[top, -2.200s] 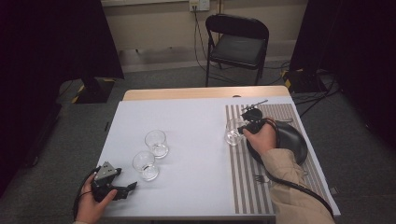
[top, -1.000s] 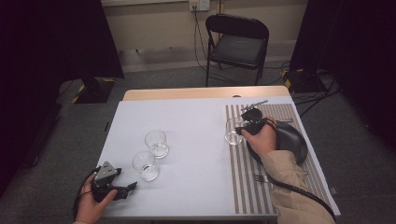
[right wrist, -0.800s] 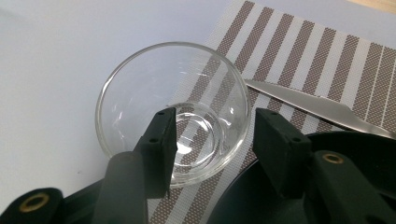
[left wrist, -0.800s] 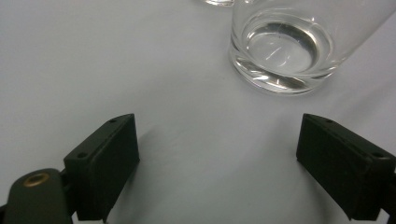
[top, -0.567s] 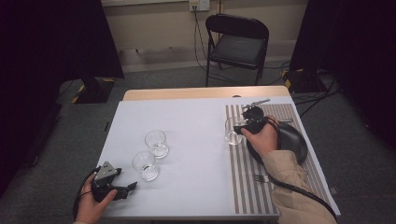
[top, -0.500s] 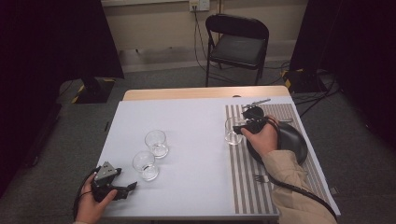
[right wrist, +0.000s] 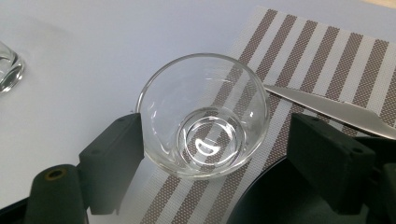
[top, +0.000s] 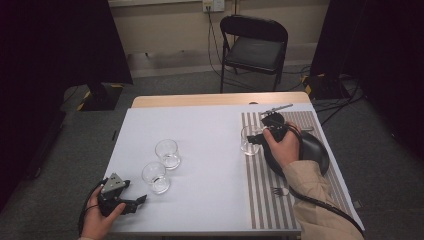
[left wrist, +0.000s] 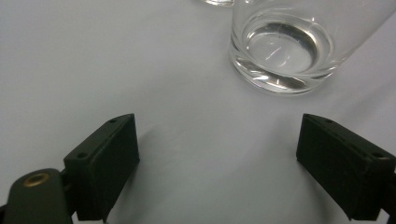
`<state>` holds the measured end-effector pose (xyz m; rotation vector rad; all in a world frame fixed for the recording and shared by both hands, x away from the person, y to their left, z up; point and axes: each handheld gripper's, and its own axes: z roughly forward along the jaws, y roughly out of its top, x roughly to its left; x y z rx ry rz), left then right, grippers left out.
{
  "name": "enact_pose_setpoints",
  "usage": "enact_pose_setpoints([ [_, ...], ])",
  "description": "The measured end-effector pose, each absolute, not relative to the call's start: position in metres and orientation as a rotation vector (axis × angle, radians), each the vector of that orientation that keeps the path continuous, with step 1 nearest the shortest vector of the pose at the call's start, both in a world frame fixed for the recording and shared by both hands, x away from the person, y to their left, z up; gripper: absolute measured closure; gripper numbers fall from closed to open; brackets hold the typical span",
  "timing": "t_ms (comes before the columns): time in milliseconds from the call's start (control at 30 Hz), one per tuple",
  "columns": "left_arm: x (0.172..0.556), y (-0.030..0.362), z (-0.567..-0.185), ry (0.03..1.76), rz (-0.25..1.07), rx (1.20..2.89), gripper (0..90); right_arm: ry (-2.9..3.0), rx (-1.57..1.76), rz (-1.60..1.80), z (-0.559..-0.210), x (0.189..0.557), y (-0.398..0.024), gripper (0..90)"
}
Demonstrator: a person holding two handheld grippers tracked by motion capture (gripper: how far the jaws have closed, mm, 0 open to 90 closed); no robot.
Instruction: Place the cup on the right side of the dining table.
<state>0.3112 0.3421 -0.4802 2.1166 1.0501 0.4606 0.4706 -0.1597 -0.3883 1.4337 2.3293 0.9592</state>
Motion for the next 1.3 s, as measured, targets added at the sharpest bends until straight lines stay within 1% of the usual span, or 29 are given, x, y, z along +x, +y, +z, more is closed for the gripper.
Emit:
enact_pose_setpoints([
  [1300,0.311,0.342,-0.480,1.050,0.459,2.118,12.2,2.395,1.392,0.922,-0.396,0.458,-0.155,17.4],
])
